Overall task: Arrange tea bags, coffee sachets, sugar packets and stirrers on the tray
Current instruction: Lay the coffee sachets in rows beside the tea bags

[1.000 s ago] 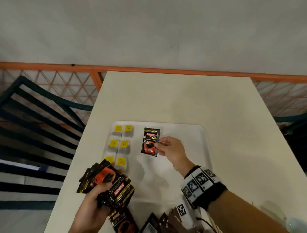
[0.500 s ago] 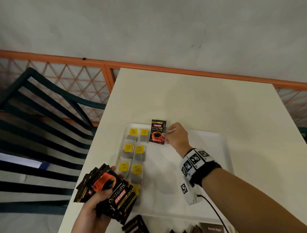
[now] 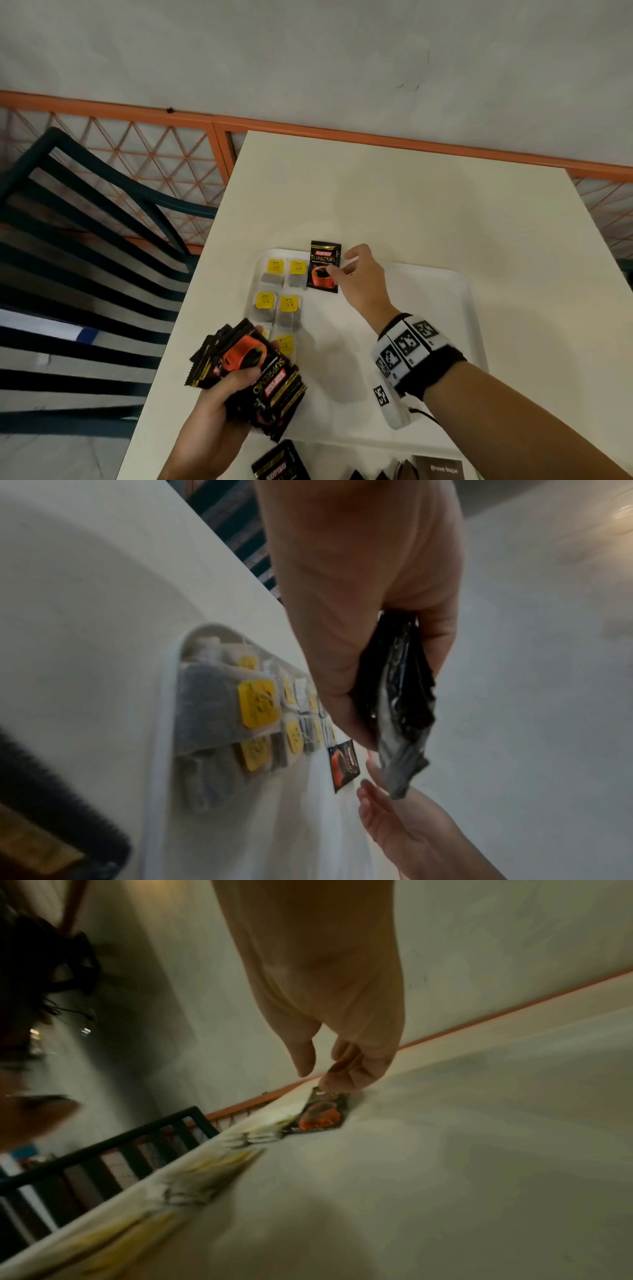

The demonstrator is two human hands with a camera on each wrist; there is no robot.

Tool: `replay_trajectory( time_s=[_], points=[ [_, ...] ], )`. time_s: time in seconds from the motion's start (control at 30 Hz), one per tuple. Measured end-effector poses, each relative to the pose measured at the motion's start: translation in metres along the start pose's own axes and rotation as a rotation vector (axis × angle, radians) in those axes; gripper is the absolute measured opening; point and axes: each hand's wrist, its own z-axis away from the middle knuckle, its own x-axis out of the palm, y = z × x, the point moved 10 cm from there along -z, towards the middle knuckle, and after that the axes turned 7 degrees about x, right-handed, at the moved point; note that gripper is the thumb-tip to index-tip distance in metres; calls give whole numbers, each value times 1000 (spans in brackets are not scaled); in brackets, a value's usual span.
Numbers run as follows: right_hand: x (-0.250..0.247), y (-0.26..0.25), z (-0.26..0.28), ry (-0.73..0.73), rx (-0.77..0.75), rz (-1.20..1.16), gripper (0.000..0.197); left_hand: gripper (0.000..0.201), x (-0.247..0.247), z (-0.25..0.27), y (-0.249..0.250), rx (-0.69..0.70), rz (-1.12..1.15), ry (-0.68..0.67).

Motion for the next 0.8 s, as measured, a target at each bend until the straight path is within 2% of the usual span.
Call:
replay_trajectory(
  time_s=[0.03,0.1,0.17,0.23,0.33,0.53,0.67,0.7,0.8],
  points=[
    [3,-6,8,-43,-17,4,22,38,4,-4,1,-2,-21,-1],
    [16,-17,29,-234,-22,-11,18,53,7,-15,3,3,-56,24],
    [34,-26,59,-510,-4,-45,19,47,11,-27,8,19,-63,65],
    [41,-33,84,-685,-11,-80,17,43,22,-36,11,13,-61,51],
    [31,-33,89,-641,-24,-118,25,48,34,-42,11,-7,-88,24],
    [12,-24,83,-560,-17,-152,20,38,38,-43,6,1,-58,6],
    [0,-20,78,-540,-45,-70,35,30,35,-40,8,13,-45,12],
    [-1,-19,78,-540,-41,-61,35,34,36,-39,8,14,-53,4],
    [0,-20,83,-575,-19,-91,22,75,42,-39,6,-7,-86,-36]
  ],
)
